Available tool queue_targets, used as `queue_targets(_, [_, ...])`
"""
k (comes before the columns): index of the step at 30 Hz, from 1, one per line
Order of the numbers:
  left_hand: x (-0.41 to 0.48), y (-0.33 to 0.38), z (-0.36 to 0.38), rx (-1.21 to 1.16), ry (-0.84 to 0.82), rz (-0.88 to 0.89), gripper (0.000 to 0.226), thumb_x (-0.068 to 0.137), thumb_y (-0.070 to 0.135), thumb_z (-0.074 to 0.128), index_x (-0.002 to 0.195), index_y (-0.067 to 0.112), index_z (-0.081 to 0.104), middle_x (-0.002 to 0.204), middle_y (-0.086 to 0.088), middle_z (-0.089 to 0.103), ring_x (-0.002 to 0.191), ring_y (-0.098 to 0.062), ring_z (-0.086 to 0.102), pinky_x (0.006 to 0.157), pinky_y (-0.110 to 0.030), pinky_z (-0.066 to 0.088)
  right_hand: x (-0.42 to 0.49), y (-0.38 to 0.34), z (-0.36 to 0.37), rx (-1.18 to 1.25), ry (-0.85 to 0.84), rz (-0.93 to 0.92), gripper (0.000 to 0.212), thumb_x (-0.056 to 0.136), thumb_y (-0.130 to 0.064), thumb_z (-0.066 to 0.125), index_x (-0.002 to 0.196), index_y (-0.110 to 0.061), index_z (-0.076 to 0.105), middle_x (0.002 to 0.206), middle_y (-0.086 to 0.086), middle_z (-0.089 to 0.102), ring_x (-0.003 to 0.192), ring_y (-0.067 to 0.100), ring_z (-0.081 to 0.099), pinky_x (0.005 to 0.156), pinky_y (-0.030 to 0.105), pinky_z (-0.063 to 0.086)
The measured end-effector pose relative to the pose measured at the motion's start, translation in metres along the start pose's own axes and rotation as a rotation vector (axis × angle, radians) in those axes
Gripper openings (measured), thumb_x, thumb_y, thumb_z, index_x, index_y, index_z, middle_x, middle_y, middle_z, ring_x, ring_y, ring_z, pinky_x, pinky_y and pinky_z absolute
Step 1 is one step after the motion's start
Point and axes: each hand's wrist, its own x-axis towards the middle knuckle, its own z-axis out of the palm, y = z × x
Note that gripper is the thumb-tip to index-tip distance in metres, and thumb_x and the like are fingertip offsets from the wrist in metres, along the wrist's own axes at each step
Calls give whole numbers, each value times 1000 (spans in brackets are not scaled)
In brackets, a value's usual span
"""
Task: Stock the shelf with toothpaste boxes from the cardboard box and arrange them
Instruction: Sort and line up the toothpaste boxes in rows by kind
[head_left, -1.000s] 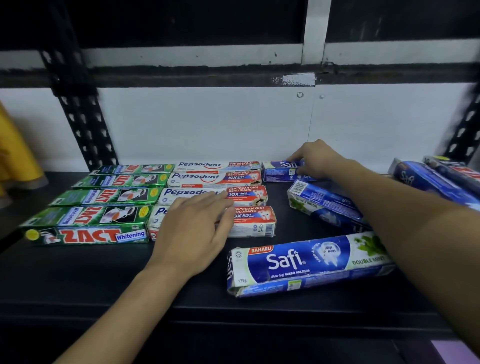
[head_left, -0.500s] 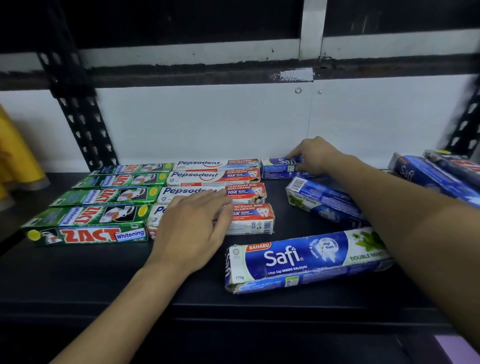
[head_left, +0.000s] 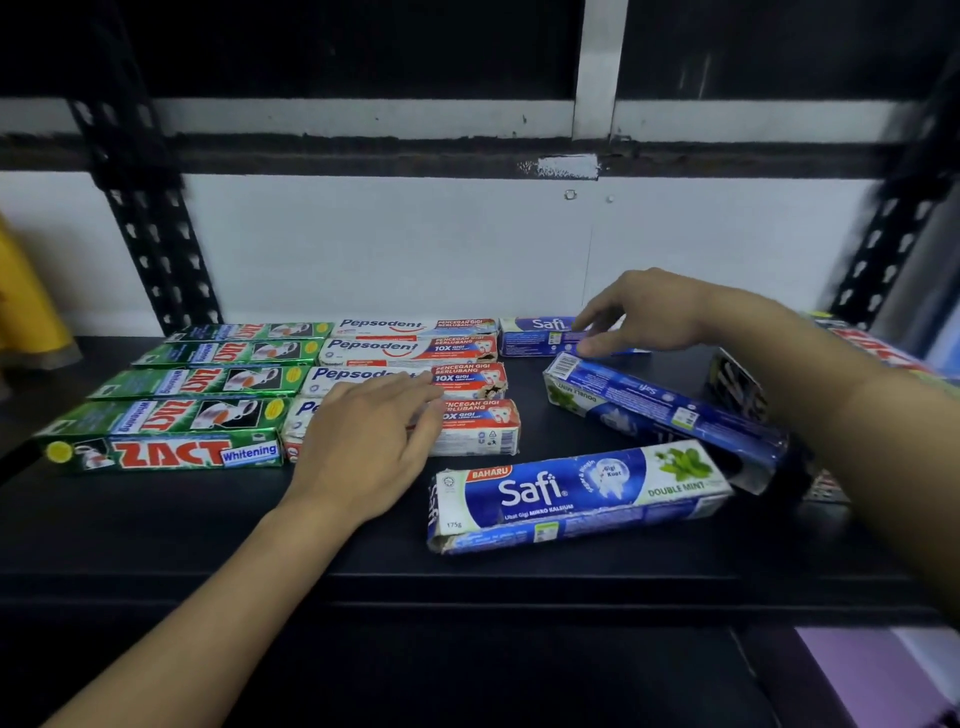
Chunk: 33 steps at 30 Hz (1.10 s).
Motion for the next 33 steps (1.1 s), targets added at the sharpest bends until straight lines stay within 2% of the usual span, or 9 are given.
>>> queue_targets(4, [0,0,0,2,-1,2,57,98,53,22,124,30,67,135,13,61,126,-10,54,98,-36,39,-31,-3,-6,25,-116,34,42,74,-64,68,98,-29,73,83,-4,75,76,16,70,81,33,54])
queue_targets(6, [0,0,0,7,-4,2,56,98,53,23,124,30,67,135,13,60,126,-10,54,98,-37,39,-44,-4,-6,112,-169,75,45,70,-59,75,102,-27,71,87,-3,73,79,20,71,73,30,58])
queue_targets(9, [0,0,-1,6,-5,1,56,98,52,24,124,29,67,135,12,61,125,-11,55,99,-37,40,-57,-8,-3,101,-216,121,57,65,-50,84,114,-29,63,101,-9,68,87,19,69,75,32,59])
queue_targets(14, [-2,0,-2,1,-11,-4,54,98,51,25,124,29,67,134,11,62,125,-12,56,99,-38,40,-56,-12,5,-98,-79,103,55,68,-38,84,118,-30,62,100,-11,67,84,7,59,76,27,45])
queue_targets(21, [-2,1,-4,-14,9,0,42,100,44,31,111,28,69,116,12,69,107,-13,62,89,-36,41,-51,5,12,308,-93,81,28,85,-18,70,111,-29,68,94,-1,74,60,7,58,50,16,42])
queue_targets(24, [-3,2,-4,-17,12,6,42,100,44,31,109,27,69,114,12,70,105,-14,62,88,-36,42,-50,11,18,336,-47,85,23,88,-19,68,107,-32,68,93,-5,75,73,10,64,67,24,49])
queue_targets(27, [-3,2,-5,-23,15,8,42,100,43,33,110,27,70,117,11,70,107,-14,62,89,-37,42,-50,15,22,125,72,110,19,89,-30,69,108,-30,70,104,-9,72,96,11,65,82,23,44])
queue_targets(31, [-3,2,-5,-17,14,4,43,100,45,32,108,26,69,111,10,71,105,-15,63,88,-37,42,-48,7,30,31,44,112,50,82,-53,70,124,-27,62,121,-7,66,98,9,59,84,21,39])
queue_targets(33, [-3,2,-5,-18,18,4,42,100,44,32,109,26,69,111,10,71,105,-15,63,88,-37,42,-44,2,37,17,28,105,66,82,-57,68,138,-28,50,134,-3,59,111,15,56,90,22,37])
